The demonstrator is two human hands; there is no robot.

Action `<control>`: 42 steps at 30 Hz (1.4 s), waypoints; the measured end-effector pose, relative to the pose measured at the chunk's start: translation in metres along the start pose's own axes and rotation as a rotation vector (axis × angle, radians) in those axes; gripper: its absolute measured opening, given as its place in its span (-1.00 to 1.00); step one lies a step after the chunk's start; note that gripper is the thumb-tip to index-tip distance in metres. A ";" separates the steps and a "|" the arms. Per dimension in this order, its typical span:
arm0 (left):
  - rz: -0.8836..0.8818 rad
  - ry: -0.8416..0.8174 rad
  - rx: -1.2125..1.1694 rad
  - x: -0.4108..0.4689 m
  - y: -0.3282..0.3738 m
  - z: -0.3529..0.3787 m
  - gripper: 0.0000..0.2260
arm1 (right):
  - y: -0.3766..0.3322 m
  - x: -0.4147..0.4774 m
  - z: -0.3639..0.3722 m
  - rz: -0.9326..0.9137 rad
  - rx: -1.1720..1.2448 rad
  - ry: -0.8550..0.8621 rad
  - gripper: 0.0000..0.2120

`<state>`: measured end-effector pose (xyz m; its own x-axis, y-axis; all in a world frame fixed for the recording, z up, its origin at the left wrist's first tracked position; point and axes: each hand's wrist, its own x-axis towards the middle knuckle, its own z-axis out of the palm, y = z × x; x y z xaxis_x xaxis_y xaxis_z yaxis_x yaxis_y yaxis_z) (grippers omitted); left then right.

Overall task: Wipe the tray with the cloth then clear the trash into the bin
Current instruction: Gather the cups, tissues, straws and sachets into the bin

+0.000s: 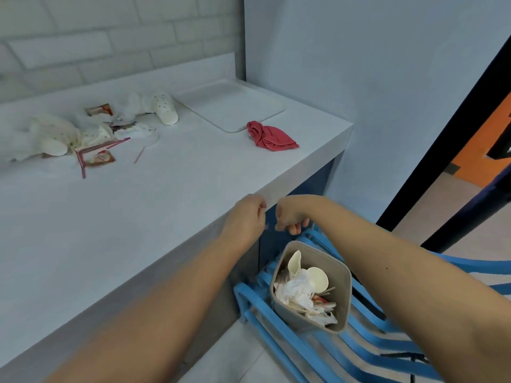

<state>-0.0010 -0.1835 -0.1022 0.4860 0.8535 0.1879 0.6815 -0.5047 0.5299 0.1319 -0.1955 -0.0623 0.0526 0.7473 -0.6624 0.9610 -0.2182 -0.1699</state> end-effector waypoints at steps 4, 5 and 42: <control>-0.004 0.123 0.062 0.009 -0.023 -0.040 -0.80 | -0.043 -0.001 -0.031 -0.068 -0.055 0.022 -0.80; -0.014 0.157 0.092 0.011 -0.031 -0.050 -0.79 | -0.055 -0.001 -0.038 -0.081 -0.071 0.027 -0.80; -1.220 0.381 0.086 -0.092 -0.467 -0.374 -0.39 | -0.550 0.129 -0.064 -0.578 -0.273 0.039 -0.92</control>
<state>-0.5687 0.0218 -0.0579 -0.6527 0.7429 -0.1485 0.6129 0.6330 0.4730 -0.3726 0.0613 -0.0076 -0.4899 0.7199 -0.4916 0.8715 0.3909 -0.2960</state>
